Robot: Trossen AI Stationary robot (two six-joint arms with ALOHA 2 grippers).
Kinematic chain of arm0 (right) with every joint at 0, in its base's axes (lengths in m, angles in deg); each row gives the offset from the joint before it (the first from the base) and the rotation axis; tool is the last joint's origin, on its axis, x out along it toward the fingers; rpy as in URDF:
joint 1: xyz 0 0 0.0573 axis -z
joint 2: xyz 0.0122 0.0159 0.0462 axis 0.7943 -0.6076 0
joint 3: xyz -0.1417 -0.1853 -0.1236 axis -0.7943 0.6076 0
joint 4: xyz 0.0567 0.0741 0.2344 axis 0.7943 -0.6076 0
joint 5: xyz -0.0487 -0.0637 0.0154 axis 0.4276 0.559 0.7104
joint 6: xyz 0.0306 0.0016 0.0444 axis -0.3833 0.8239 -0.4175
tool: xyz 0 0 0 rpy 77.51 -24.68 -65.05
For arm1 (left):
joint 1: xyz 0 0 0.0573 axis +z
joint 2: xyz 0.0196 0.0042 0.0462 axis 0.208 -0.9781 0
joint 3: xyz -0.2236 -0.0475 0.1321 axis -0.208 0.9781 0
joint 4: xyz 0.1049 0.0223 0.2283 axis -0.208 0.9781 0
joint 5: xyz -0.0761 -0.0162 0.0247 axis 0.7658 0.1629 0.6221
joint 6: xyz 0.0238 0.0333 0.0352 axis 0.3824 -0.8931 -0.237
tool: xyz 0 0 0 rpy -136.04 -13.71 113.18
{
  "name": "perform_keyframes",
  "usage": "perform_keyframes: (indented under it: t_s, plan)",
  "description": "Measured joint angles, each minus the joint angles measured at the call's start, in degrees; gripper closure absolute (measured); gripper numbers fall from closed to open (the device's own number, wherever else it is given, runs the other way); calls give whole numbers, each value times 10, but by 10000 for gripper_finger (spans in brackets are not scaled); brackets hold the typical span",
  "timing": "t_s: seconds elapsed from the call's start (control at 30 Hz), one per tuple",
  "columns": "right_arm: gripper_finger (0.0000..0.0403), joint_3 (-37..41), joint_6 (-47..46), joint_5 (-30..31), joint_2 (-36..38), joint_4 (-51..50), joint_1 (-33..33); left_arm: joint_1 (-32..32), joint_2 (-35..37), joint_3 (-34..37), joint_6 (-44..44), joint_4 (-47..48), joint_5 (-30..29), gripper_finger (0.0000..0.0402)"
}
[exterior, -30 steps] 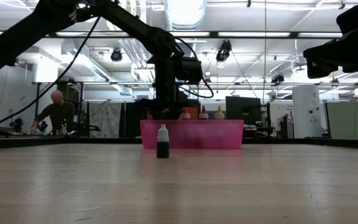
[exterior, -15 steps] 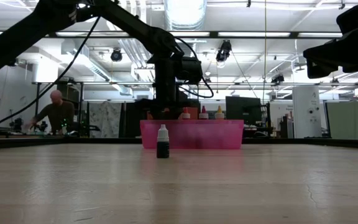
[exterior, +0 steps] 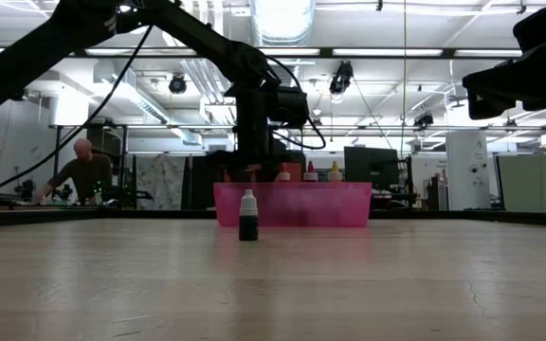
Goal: Pick & Place food coloring
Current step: Put the small red food coloring bottle into the pink bin, then put the small black food coloring bottle into the pink bin
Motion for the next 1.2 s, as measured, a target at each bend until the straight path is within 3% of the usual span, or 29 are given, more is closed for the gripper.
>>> perform_keyframes:
  t_s: [0.37,0.87,1.2]
  plan:
    - [394,0,0,0,0,0,0,0,3,-23,-2,37,37,257]
    - [394,0,0,0,0,0,0,-6,5,-117,-30,152,32,257]
    - [394,0,0,0,0,0,1,-42,48,-124,-71,196,40,257]
